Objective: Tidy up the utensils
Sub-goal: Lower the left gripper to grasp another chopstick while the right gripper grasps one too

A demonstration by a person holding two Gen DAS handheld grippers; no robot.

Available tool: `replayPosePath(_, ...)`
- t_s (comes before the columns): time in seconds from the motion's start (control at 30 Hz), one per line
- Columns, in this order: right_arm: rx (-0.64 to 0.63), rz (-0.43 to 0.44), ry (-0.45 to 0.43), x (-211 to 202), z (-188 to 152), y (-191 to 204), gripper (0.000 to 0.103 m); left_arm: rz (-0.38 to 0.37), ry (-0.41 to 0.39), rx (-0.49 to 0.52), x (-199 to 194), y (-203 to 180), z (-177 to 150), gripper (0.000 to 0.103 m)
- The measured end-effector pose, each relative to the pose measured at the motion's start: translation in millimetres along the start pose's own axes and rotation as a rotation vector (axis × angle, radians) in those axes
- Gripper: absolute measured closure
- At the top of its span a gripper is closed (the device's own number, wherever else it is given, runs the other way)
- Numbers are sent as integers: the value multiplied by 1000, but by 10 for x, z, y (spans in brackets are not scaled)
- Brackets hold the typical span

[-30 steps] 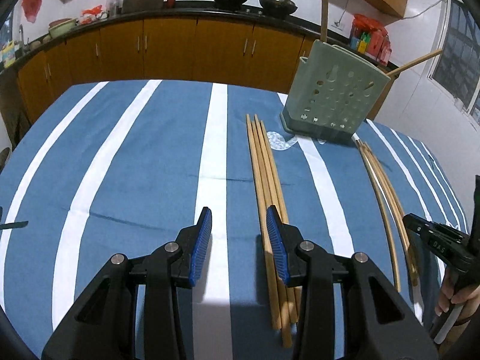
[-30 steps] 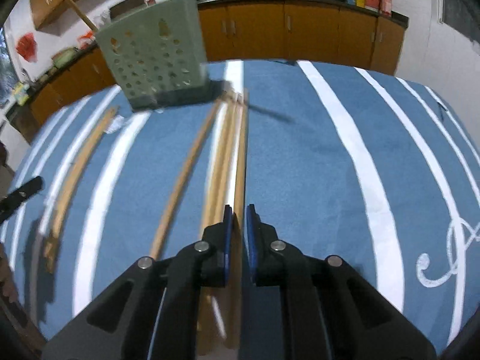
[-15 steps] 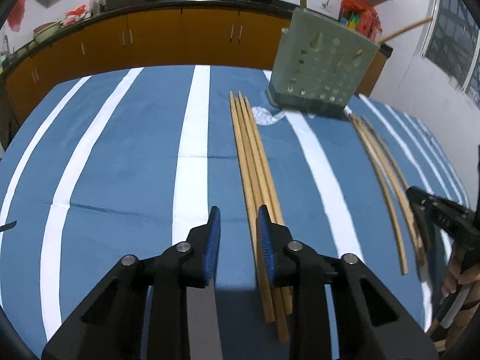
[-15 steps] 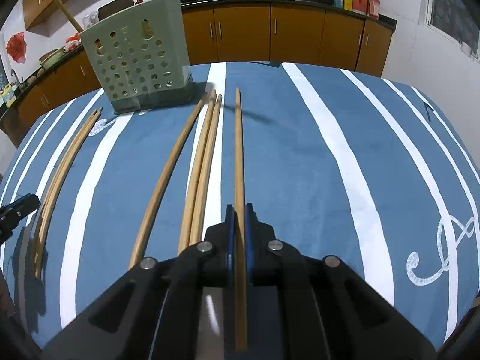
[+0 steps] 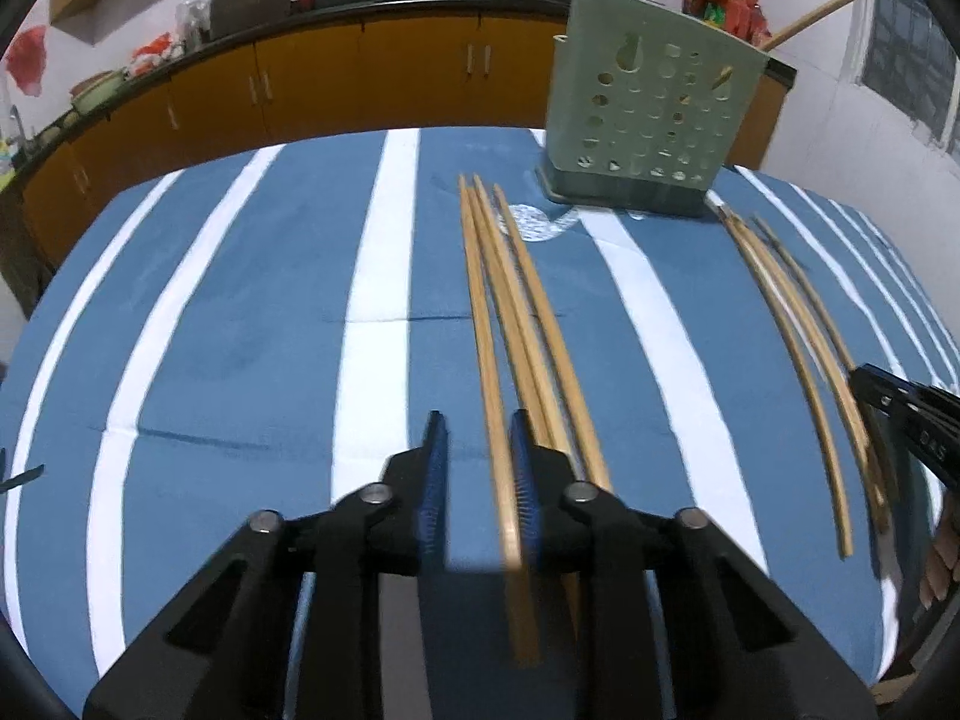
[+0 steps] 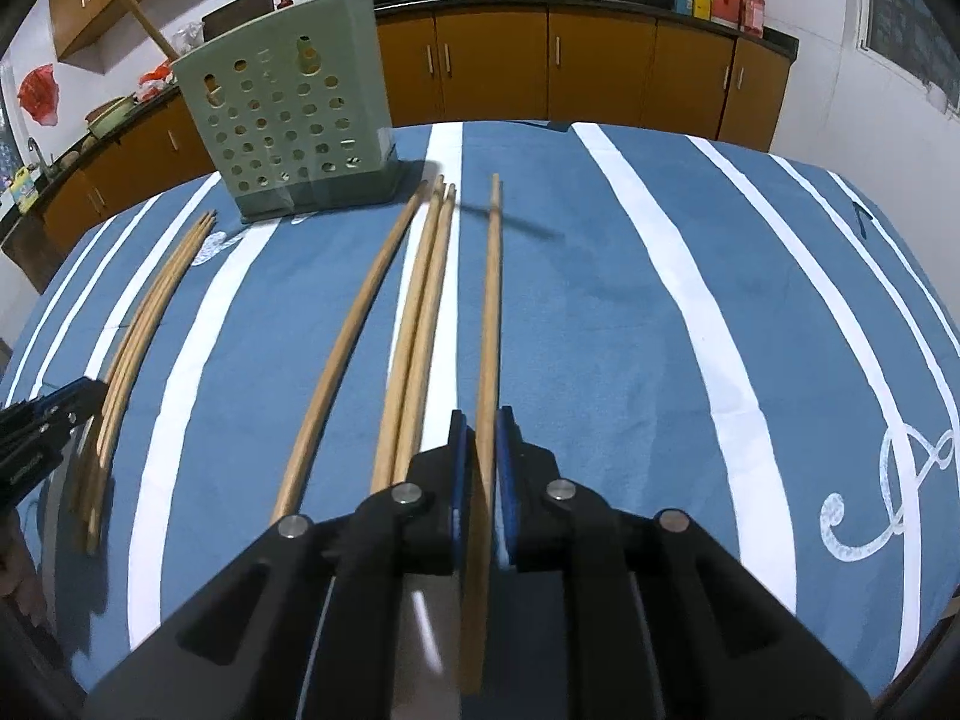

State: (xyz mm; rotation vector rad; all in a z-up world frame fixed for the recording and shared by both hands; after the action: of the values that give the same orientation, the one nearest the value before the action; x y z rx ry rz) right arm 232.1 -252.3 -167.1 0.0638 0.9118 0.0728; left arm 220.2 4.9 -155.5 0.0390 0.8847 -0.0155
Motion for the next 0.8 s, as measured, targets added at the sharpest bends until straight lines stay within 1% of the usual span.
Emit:
replayPosePath(0.03, -6, -3, -1, 5, 8, 4, 94, 6, 1, -4, 5, 23, 9, 94)
replayPosePath(0.07, -6, -6, -2, 6, 14, -6, 94, 4, 4, -14, 14, 57, 23, 95)
replayPosePath(0.1, -4, -18, -6, 13, 30, -36, 95, 5, 8, -29, 20, 116, 33, 95)
replayPosePath(0.23, 41, -64, -23, 40, 102, -255, 95, 49, 12, -83, 30, 447, 44, 95)
replayPosePath(0.33, 60, -67, -33, 46, 104, -346, 95, 41, 9, -125, 22, 626, 35, 95)
replayPosePath(0.4, 66, -62, -33, 47, 102, -354, 95, 34, -1, -135, 20, 659, 32, 95)
replayPosePath(0.8, 62, -65, -33, 49, 99, -341, 94, -10, -3, -174, 15, 682, 37, 94)
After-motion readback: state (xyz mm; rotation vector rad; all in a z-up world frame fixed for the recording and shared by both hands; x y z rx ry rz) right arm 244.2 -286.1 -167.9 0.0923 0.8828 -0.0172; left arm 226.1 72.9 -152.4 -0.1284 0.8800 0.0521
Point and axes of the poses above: each gripper's, at about its wrist camera, not at the fingertips, and x roughly the way its jaws point, y to its left, z to its top, the point moved 8 cm from there along x, roughly the way its jaws point, and after that the axes turned 3 degrees about z, right-handed, at the moved point
